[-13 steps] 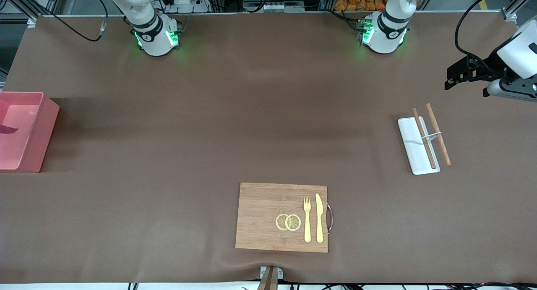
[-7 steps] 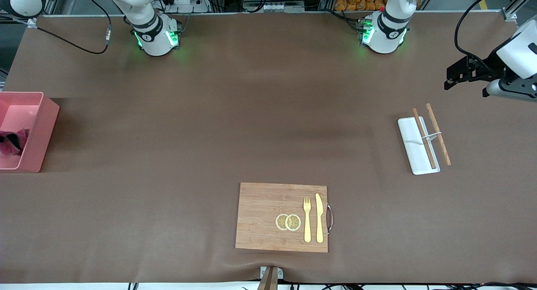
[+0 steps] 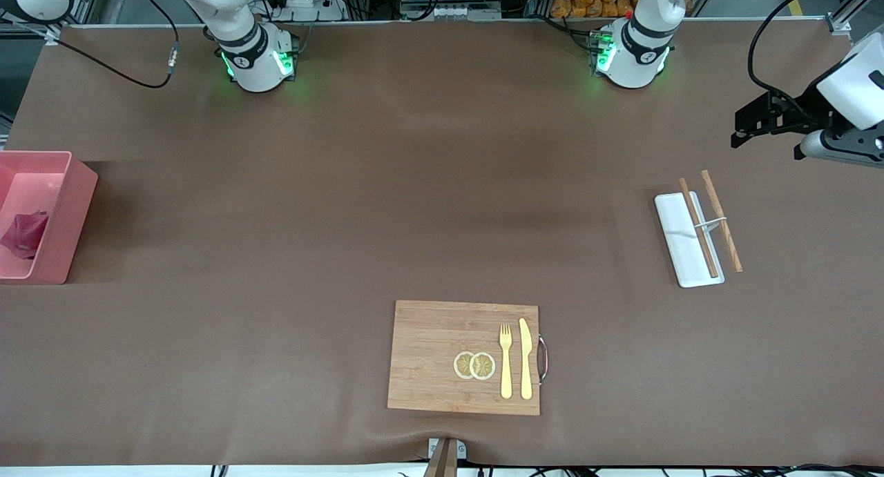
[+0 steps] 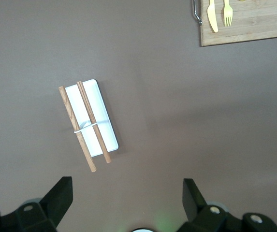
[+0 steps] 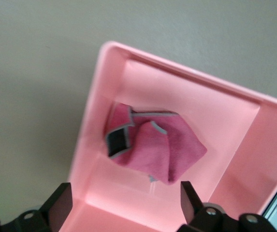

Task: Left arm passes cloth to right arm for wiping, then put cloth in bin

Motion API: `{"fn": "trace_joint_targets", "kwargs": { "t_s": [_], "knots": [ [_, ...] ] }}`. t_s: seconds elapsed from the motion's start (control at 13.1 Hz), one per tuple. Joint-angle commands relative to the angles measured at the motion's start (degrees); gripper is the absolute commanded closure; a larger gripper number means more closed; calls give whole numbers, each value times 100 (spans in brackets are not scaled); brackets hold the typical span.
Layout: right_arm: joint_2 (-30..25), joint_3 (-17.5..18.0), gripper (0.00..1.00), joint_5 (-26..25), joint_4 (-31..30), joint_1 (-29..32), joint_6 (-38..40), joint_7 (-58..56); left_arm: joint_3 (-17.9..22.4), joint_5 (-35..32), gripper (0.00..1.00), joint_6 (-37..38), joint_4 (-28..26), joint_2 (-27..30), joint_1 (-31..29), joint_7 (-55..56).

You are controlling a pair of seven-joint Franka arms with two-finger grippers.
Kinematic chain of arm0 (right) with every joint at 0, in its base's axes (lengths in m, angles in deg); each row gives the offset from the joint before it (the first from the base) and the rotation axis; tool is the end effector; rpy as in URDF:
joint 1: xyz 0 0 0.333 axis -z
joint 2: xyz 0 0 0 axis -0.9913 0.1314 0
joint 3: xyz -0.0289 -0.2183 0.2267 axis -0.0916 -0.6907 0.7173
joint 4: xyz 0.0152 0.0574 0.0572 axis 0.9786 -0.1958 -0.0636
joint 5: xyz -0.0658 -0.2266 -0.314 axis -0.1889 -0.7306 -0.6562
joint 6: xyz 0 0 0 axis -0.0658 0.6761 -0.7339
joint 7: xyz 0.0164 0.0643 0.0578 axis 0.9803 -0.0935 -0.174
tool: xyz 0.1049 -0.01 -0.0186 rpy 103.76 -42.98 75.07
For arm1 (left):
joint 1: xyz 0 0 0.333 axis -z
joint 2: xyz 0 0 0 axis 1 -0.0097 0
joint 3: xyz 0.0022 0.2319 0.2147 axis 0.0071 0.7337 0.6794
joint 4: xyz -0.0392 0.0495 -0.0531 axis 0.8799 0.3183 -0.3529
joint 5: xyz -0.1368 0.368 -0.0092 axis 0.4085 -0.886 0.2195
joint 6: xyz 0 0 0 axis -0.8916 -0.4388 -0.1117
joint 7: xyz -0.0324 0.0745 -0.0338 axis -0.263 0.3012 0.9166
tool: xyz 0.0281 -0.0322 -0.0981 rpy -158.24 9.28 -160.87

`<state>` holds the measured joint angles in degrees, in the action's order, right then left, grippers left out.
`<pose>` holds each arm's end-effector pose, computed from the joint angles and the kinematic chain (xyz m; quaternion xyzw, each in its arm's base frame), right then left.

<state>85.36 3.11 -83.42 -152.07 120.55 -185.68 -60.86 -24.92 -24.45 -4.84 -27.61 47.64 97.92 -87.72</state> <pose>0.5594 -0.4679 0.3679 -0.9812 -0.1680 0.0814 0.0489 0.5408 -0.0505 0.6397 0.9954 -0.0885 -0.0210 0.0294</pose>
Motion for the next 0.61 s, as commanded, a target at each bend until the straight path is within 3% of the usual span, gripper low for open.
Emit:
{"fn": "trace_joint_targets", "kwargs": {
  "t_s": [0.0, 0.15, 0.54],
  "knots": [
    [-338, 63, 0, 73, 270, -407, 389, 452, -5, 89, 0, -21, 38, 1, -21, -51],
    [-804, 37, 0, 47, 261, -933, 826, 1127, -5, 89, 0, -21, 38, -8, -21, -51],
    [-1227, 28, 0, 20, 261, -1928, 1390, 2333, -5, 89, 0, -21, 38, -8, -30, -42]
  ]
}}
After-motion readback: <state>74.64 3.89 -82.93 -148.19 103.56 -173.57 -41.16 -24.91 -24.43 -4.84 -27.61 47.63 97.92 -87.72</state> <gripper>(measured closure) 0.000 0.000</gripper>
